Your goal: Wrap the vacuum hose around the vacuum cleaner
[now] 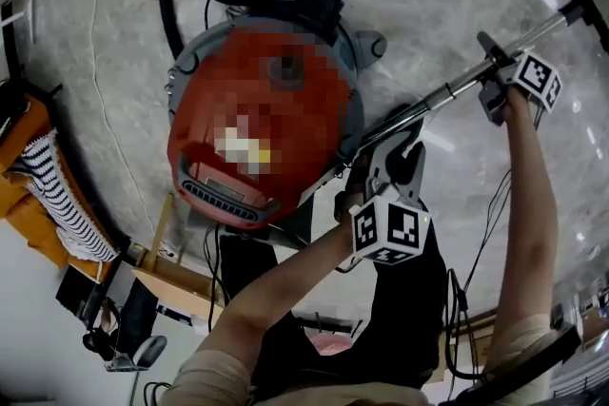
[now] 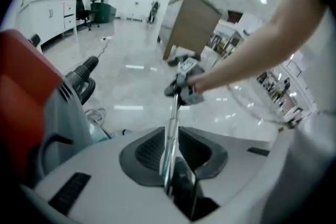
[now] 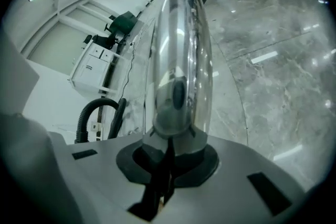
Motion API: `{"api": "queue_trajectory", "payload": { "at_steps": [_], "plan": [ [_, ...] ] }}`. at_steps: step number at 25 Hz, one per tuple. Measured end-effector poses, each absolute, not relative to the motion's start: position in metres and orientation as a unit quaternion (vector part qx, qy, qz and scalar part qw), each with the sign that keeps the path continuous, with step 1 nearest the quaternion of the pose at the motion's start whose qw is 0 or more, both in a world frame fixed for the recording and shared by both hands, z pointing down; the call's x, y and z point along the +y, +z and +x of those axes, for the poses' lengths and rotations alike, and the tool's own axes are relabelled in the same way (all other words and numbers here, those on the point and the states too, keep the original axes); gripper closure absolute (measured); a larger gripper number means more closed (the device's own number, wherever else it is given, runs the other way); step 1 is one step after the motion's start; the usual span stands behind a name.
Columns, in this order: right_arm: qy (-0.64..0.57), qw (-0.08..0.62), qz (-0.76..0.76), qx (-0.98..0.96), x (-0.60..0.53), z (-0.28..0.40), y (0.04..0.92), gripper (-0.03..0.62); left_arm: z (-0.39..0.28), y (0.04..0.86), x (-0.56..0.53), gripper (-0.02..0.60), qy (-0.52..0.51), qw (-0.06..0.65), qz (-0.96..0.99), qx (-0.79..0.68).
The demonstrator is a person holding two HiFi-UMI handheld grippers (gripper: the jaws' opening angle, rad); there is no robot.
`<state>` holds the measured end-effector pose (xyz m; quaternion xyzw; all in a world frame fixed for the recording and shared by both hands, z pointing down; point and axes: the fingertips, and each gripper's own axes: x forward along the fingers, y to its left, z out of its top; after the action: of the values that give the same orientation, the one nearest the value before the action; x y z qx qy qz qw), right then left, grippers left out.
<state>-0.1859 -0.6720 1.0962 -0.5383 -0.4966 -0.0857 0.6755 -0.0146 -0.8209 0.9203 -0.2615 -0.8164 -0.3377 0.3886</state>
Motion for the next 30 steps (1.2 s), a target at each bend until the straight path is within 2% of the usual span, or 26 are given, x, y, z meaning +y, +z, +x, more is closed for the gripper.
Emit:
{"api": "queue_trajectory", "payload": {
  "at_steps": [1, 3, 5, 7, 9, 15, 16, 19, 20, 23, 26, 30],
  "plan": [
    [-0.091, 0.677, -0.532, -0.500, -0.675, -0.189, 1.106, 0.559, -0.016, 0.894, -0.814, 0.494, -0.351, 0.339, -0.258, -0.834],
    [-0.099, 0.680, -0.521, -0.507, -0.678, -0.193, 1.123, 0.559, -0.014, 0.851, -0.799, 0.542, -0.385, 0.245, -0.245, -0.855],
    [-0.105, 0.682, -0.513, -0.510, -0.678, -0.191, 1.141, 0.559, -0.007, 0.832, -0.790, 0.575, -0.422, 0.187, -0.234, -0.856],
    [-0.116, 0.680, -0.513, -0.510, -0.673, -0.184, 1.158, 0.557, -0.001, 0.835, -0.794, 0.575, -0.480, 0.152, -0.225, -0.834],
    [-0.127, 0.676, -0.517, -0.509, -0.668, -0.179, 1.172, 0.557, 0.003, 0.843, -0.801, 0.575, -0.503, 0.148, -0.215, -0.824],
    [-0.170, 0.655, -0.523, -0.518, -0.657, -0.177, 1.190, 0.546, 0.009, 0.855, -0.800, 0.575, -0.486, 0.160, -0.192, -0.838],
    [-0.186, 0.649, -0.527, -0.515, -0.660, -0.176, 1.191, 0.524, 0.009, 0.856, -0.801, 0.575, -0.486, 0.161, -0.190, -0.838],
    [-0.237, 0.645, -0.531, -0.496, -0.677, -0.172, 1.196, 0.349, 0.008, 0.856, -0.806, 0.575, -0.481, 0.157, -0.189, -0.842],
    [-0.251, 0.643, -0.530, -0.492, -0.681, -0.172, 1.197, 0.322, 0.009, 0.856, -0.807, 0.575, -0.482, 0.156, -0.190, -0.841],
    [-0.308, 0.617, -0.529, -0.494, -0.694, -0.177, 1.193, 0.302, 0.014, 0.855, -0.812, 0.575, -0.490, 0.155, -0.194, -0.835],
    [-0.396, 0.558, -0.543, -0.488, -0.710, -0.190, 1.179, 0.279, 0.016, 0.849, -0.816, 0.575, -0.488, 0.156, -0.189, -0.838],
    [-0.349, 0.553, -0.551, -0.518, -0.714, -0.206, 1.135, 0.270, 0.022, 0.844, -0.820, 0.575, -0.488, 0.154, -0.187, -0.839]
  ]
}}
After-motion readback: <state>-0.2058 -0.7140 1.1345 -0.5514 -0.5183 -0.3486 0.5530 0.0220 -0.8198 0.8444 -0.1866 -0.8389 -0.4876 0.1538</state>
